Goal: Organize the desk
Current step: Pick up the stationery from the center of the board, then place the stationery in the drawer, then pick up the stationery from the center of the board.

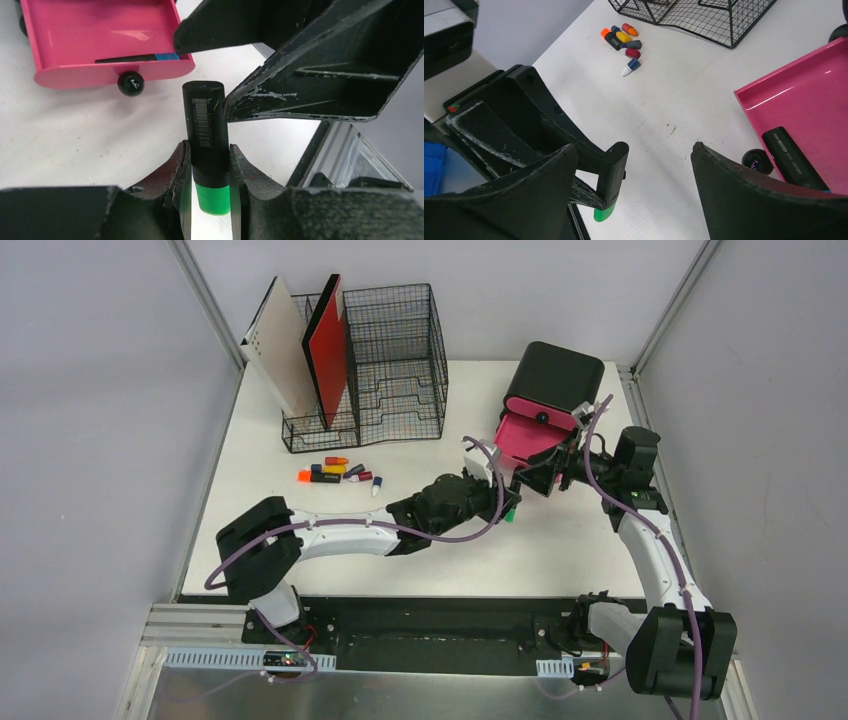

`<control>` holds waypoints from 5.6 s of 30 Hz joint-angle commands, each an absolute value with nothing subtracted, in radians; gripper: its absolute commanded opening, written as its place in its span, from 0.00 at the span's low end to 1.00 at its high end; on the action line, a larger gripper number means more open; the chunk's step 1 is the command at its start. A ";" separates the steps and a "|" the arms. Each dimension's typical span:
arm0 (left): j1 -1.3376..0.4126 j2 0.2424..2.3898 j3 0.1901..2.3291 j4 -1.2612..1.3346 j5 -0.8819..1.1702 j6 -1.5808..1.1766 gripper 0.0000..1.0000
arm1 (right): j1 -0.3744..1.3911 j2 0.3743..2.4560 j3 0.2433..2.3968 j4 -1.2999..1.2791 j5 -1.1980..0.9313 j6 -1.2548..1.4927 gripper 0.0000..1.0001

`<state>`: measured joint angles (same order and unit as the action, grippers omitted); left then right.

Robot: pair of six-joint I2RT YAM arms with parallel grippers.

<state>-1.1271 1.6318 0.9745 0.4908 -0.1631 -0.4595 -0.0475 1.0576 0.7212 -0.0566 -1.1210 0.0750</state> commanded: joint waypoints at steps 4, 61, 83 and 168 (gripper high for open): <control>-1.153 1.671 1.063 0.532 -0.259 -0.425 0.00 | -0.035 1.063 0.712 -0.004 -1.062 0.109 0.79; -1.118 0.889 0.369 0.231 -0.443 -0.237 0.99 | -0.111 1.082 0.956 -0.528 -0.988 -0.477 0.00; -1.115 0.873 0.255 0.332 -0.553 -0.280 0.99 | -0.002 1.284 1.252 -0.694 -0.677 -0.714 0.00; -0.399 1.018 0.563 -0.193 -0.215 -0.712 0.90 | -0.146 1.086 0.999 -0.660 -0.963 -0.593 0.74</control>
<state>-0.4789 0.9619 0.4854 -0.1684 -0.2611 -0.6060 -0.1444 1.1088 1.0000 -0.6849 -0.9508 -0.5705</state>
